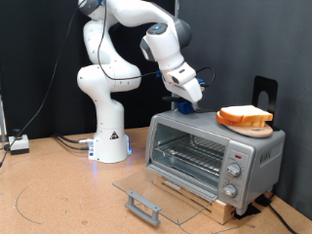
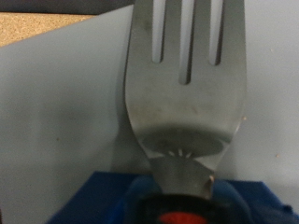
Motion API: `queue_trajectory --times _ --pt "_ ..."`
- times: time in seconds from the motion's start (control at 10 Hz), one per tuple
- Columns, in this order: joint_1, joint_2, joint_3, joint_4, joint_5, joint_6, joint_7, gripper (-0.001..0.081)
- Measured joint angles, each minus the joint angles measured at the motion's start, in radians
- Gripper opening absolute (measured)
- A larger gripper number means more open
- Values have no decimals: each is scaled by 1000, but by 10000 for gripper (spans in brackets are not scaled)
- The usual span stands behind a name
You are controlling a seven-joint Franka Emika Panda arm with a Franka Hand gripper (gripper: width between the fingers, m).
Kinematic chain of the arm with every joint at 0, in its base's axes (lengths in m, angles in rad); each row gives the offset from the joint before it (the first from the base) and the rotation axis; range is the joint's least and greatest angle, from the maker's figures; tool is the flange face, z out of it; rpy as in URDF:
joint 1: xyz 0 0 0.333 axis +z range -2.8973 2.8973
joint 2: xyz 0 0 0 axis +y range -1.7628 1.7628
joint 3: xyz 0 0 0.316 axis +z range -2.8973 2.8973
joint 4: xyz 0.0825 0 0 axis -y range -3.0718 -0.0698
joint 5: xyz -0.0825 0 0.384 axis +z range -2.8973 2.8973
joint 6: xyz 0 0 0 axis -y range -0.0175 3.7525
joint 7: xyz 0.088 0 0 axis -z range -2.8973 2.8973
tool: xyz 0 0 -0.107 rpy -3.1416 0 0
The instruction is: Make a piece of toast with the oven
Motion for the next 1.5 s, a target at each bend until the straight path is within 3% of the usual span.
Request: queue_trajectory --times 0.7,0.8,0.9,1.0,1.1,1.2,1.5 --pt "-12 18 0 -3 -5 -14 -7 809" --pt "-12 18 0 -3 -5 -14 -7 698" --pt "-12 19 0 -3 -5 -14 -7 698" --pt "-13 20 0 -3 -5 -14 -7 523" --pt "-13 20 0 -2 -5 -14 -7 523" --pt "-14 20 -1 -2 -4 -14 -7 396" --pt "-15 19 -30 5 41 -4 -51 396"
